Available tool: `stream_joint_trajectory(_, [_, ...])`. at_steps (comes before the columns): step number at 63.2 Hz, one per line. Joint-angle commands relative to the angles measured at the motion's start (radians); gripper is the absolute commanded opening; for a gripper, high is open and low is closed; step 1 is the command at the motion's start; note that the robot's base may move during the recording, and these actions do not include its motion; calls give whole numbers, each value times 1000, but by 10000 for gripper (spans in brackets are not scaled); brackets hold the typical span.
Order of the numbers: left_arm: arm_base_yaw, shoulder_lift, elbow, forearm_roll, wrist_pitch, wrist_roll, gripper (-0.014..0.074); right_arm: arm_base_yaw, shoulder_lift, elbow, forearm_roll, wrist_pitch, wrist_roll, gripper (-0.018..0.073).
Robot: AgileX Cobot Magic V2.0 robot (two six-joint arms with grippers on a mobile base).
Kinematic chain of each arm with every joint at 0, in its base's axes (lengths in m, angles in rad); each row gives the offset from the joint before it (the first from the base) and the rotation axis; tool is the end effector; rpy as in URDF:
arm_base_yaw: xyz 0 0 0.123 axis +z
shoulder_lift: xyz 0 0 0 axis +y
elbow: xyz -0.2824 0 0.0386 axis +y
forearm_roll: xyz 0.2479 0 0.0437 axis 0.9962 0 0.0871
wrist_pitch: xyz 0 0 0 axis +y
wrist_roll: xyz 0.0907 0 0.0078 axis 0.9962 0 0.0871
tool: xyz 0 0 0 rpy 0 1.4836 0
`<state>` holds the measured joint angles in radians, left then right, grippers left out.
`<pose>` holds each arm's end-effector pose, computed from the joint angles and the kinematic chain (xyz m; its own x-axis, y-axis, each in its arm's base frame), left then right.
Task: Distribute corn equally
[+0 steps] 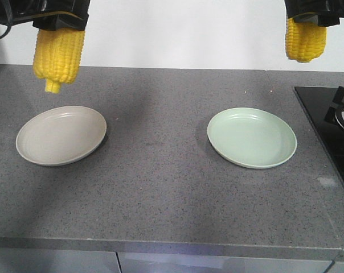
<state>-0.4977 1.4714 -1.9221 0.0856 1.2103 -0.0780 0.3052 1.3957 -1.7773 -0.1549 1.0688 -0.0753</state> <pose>0.2543 -0.1299 0.4986 -0.5659 0.2533 -0.7846 0.3943 0.9189 0.0123 0.2681 0.0716 0.4900 -0.4999 -0.3130 -0.8075 -0.2688 0.9424 -0.1989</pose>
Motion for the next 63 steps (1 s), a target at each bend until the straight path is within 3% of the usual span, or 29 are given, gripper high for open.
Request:
stream_joint_trajectory(1, [-4,-31,-28,1,-62,-9,-8,-6,-31,-27,-14,-72,0,-6])
stream_joint_trajectory(63, [-4,-31,-28,1,-62,-9,-8,-6,-31,-27,-14,-72,0,-6])
